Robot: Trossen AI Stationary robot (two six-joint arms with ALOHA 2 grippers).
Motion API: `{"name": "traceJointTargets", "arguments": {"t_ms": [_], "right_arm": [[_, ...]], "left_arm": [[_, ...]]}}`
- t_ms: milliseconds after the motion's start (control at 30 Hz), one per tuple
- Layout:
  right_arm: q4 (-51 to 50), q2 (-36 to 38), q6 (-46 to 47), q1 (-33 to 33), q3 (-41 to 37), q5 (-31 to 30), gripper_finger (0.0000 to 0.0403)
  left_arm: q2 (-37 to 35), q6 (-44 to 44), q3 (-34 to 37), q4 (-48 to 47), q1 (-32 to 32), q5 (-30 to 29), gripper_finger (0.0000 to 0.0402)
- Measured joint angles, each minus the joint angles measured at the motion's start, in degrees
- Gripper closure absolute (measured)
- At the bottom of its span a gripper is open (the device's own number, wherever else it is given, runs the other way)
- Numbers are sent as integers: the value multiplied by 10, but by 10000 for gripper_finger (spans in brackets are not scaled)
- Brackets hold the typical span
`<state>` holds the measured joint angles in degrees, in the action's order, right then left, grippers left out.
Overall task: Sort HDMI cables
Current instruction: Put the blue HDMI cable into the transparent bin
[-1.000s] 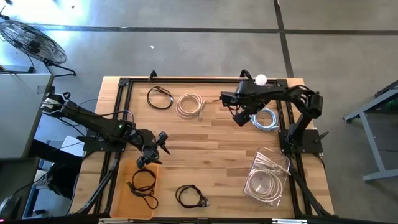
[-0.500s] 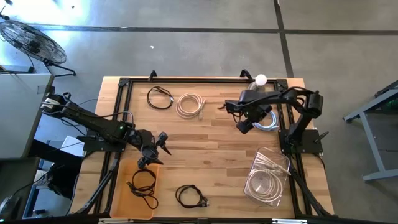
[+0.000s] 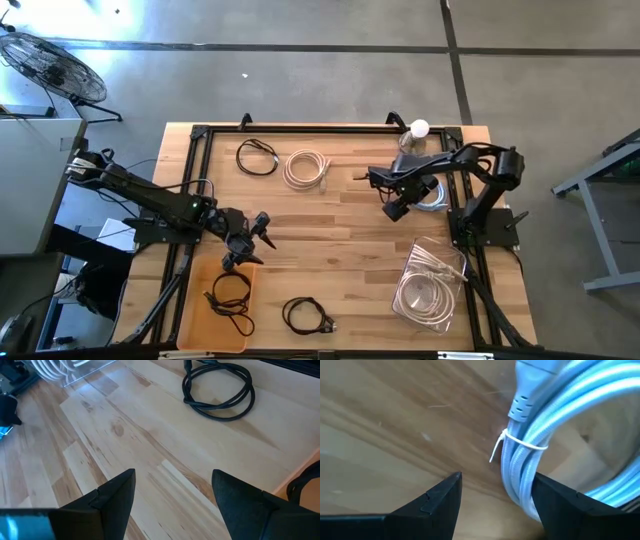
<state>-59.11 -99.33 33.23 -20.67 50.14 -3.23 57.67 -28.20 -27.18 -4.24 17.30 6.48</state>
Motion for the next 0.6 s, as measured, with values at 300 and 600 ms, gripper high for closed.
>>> {"name": "traceJointTargets", "arguments": {"t_ms": [300,600], "right_arm": [[27,-1,-21,1,-12,-2,218],[31,-2,-90,9,-13,21,370]], "left_arm": [[0,0,0,4,0,0,144],[0,0,0,7,0,0,144]]}}
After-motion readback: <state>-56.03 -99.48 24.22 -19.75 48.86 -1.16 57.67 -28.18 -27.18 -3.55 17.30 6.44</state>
